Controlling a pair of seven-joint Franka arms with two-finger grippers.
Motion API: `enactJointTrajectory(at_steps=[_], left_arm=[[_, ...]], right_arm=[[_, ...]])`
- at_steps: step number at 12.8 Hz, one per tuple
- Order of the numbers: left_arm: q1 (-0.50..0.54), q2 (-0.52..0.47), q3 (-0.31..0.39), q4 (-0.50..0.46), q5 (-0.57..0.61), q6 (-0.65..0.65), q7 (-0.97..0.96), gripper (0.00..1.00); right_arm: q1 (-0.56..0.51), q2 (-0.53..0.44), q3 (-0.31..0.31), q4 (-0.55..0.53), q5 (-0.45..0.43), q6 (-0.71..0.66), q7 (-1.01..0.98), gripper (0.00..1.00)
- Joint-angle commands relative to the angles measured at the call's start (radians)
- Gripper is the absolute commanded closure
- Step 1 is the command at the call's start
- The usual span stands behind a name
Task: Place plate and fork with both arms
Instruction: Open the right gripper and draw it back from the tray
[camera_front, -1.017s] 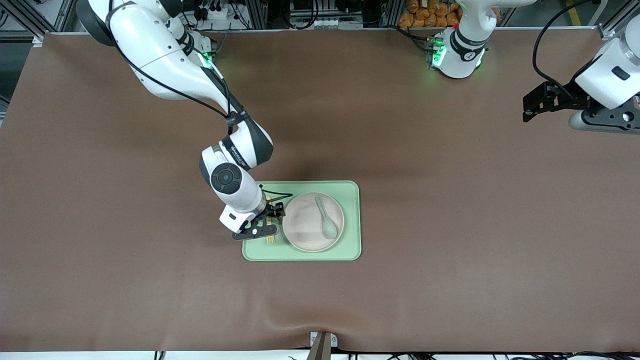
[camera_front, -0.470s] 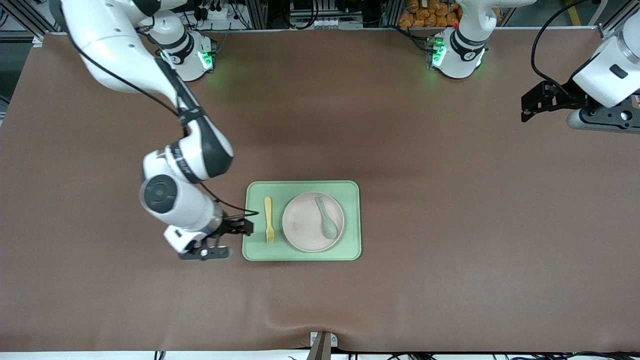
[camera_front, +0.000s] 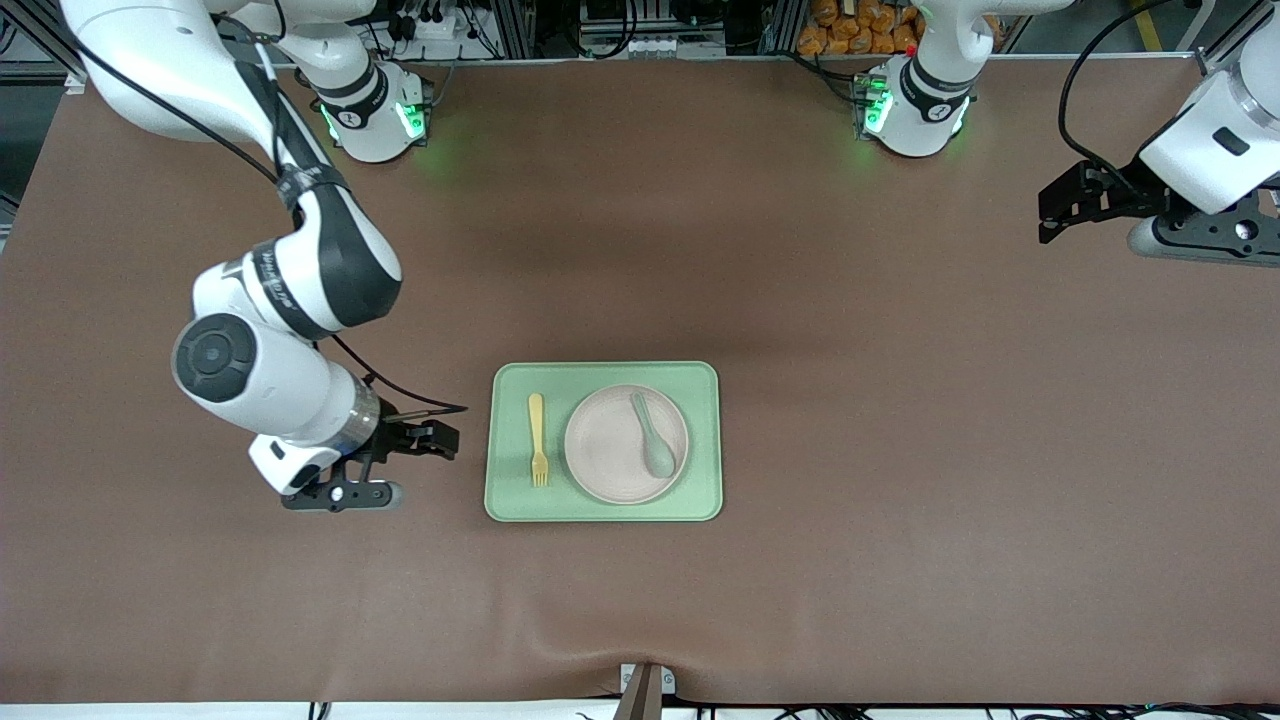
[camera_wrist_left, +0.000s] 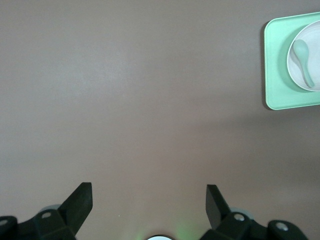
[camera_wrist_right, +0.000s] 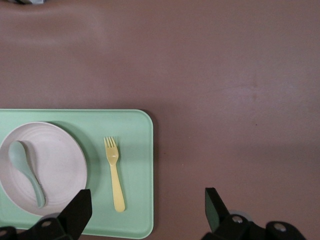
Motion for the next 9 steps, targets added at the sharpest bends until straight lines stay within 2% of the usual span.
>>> enactJointTrajectory(at_steps=[1, 5, 7, 9], left_arm=[[0.001, -0.005, -0.001, 0.004, 0.004, 0.003, -0.007, 0.0], [0.007, -0.004, -0.001, 0.004, 0.004, 0.003, -0.007, 0.0], [0.005, -0.004, -0.001, 0.004, 0.004, 0.005, -0.007, 0.0], [0.01, -0.004, -0.001, 0.005, 0.004, 0.006, -0.007, 0.0]], right_arm=[[-0.042, -0.081, 0.031, -0.017, -0.042, -0.032, 0.007, 0.0], [-0.039, -0.276, -0.05, -0.019, -0.041, -0.309, -0.049, 0.0], [-0.04, -0.329, -0.113, -0.019, -0.022, -0.354, -0.11, 0.0], [-0.039, -0.392, -0.189, -0.026, 0.039, -0.373, -0.187, 0.0]])
